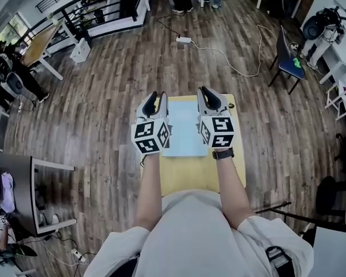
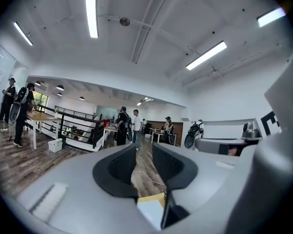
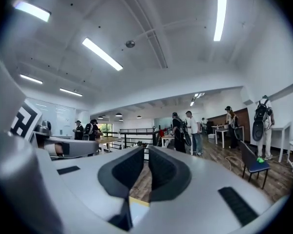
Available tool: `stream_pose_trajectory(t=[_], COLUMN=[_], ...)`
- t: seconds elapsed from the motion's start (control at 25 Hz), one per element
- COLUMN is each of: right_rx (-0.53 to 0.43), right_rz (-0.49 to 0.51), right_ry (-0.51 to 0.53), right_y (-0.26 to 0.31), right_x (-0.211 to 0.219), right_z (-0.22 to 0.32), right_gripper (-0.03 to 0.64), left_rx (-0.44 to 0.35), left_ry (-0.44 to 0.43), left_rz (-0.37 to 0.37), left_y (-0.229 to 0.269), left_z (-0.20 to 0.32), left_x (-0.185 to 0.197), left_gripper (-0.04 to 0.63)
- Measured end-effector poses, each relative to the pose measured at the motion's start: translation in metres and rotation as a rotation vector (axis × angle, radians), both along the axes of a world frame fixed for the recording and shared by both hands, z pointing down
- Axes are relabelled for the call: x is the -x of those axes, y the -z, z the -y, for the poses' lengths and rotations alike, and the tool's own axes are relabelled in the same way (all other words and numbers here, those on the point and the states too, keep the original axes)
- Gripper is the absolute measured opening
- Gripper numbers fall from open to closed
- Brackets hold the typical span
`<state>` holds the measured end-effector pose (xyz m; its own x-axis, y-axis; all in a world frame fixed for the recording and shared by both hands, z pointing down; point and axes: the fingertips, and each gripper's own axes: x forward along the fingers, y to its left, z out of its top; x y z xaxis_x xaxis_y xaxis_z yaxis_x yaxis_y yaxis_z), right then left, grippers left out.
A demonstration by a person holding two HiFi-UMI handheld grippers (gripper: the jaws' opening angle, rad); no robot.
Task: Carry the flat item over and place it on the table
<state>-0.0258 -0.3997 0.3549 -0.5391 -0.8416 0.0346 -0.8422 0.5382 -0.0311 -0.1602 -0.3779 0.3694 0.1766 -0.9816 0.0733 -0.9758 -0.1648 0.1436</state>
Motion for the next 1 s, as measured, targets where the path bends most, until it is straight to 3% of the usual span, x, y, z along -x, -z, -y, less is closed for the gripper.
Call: stream_pose_trajectory(t=[0.36,0.72,1.0], right_rx=[-0.025,-0.062,-0.036], right_rz=[-0.029,-0.04,-0.061], right_ry=[-0.014,-0.011,0.018], right_y=[0.011,0.024,0.01], right_x=[-0.002,-0.011,-0.002], right_z=[-0.002,-0.007,-0.02], right_gripper=[0.018,0.017,0.017], left_rx=[-0.008,-0.049,0.014], left_ry=[0.008,-0.006,-0.006], left_rz=[-0.027,-0.022,-0.04], left_y=[0.002,0.013,-0.014], left_z=[0.001,-0.001,-0.009], left_x=[-0.009,-0.02,-0.013], left_gripper=[0.018,0.011,0.012])
